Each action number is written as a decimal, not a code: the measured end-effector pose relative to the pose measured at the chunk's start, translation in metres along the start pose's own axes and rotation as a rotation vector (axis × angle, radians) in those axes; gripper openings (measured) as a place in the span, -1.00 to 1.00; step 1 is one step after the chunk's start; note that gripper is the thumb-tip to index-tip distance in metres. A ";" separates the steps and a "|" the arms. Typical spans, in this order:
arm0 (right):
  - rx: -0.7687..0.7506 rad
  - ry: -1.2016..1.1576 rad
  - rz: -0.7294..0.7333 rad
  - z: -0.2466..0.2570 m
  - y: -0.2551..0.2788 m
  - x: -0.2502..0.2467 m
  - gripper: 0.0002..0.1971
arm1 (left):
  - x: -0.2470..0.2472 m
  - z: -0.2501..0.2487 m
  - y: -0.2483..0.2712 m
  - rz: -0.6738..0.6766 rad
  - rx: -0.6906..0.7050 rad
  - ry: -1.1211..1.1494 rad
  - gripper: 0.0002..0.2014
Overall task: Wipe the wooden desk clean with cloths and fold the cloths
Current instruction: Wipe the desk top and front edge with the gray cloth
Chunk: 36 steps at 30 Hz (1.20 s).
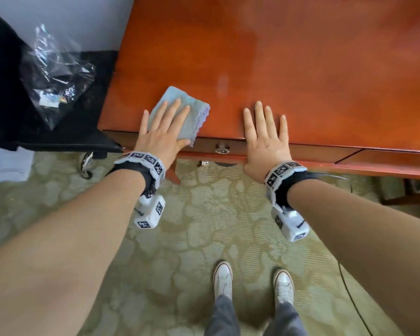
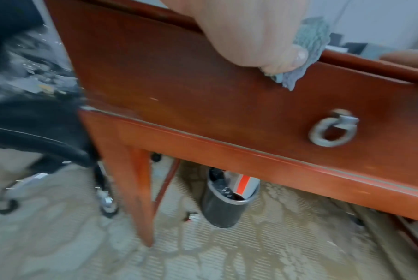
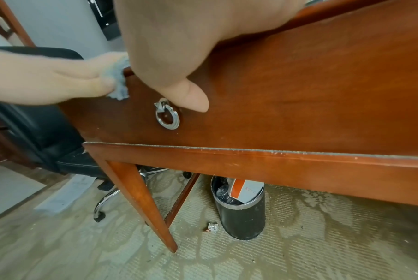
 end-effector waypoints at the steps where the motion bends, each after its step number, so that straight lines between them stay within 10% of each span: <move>1: 0.001 0.000 0.023 0.001 0.000 -0.001 0.13 | 0.001 0.023 0.003 0.013 -0.023 0.002 -0.25; 8: 0.040 0.022 0.095 0.001 -0.002 -0.003 0.15 | 0.008 0.082 0.011 0.065 -0.086 -0.017 -0.23; 20: 0.054 0.041 0.078 0.001 -0.003 -0.001 0.21 | -0.001 -0.022 -0.001 -0.042 0.042 0.012 -0.25; 31: 0.098 0.077 0.202 0.003 -0.003 -0.003 0.16 | 0.009 0.126 0.022 0.027 -0.050 0.019 -0.25; 36: 0.098 0.052 0.187 0.002 -0.003 -0.003 0.18 | 0.010 0.182 0.033 0.300 -0.252 0.155 -0.25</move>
Point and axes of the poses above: each hand's wrist, its own y-axis away from the middle knuckle, its own x-axis out of the palm, z = x × y, the point moved 7 cm from there along -y, towards the middle knuckle, and after that the axes turned 10 degrees about z, right-handed, at the moved point
